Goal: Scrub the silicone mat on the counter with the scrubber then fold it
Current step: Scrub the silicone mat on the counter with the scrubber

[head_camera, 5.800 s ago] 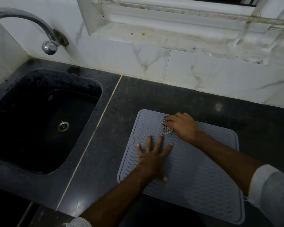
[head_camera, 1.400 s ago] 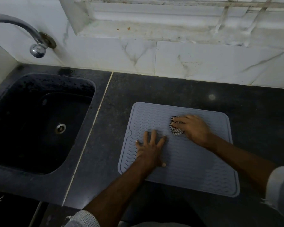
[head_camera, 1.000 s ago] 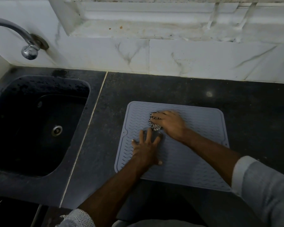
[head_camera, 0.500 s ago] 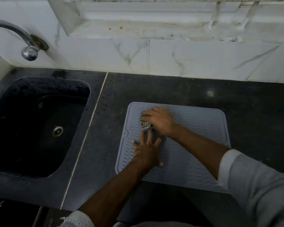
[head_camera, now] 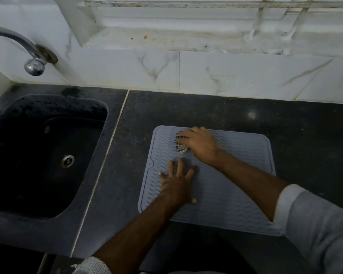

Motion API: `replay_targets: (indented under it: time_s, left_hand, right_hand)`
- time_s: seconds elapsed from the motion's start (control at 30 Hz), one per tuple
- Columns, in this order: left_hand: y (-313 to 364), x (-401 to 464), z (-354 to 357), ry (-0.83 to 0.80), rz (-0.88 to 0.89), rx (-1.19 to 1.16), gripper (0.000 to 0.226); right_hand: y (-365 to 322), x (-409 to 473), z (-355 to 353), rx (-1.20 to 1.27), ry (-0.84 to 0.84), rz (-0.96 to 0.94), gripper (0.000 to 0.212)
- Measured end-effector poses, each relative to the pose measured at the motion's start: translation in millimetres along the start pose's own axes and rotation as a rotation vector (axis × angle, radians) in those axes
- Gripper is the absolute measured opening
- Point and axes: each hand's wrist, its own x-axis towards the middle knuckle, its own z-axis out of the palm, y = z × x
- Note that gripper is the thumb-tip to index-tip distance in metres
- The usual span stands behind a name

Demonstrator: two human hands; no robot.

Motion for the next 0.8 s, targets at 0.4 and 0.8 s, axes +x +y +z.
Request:
replay_targets:
  time_s: [0.4,0.8]
  left_hand:
    - [3.7,-6.4,-5.6,0.069,-0.002,0.085,0.112]
    - [35.7,-6.2,-12.7,0.117,0.157,0.088,0.107]
  right_hand:
    - [32.5,-53.8,20.8,-0.024,-0.043,-0.015,0.056]
    - [46.7,-47.6,-2.6,0.324,0.18,0.114,0.045]
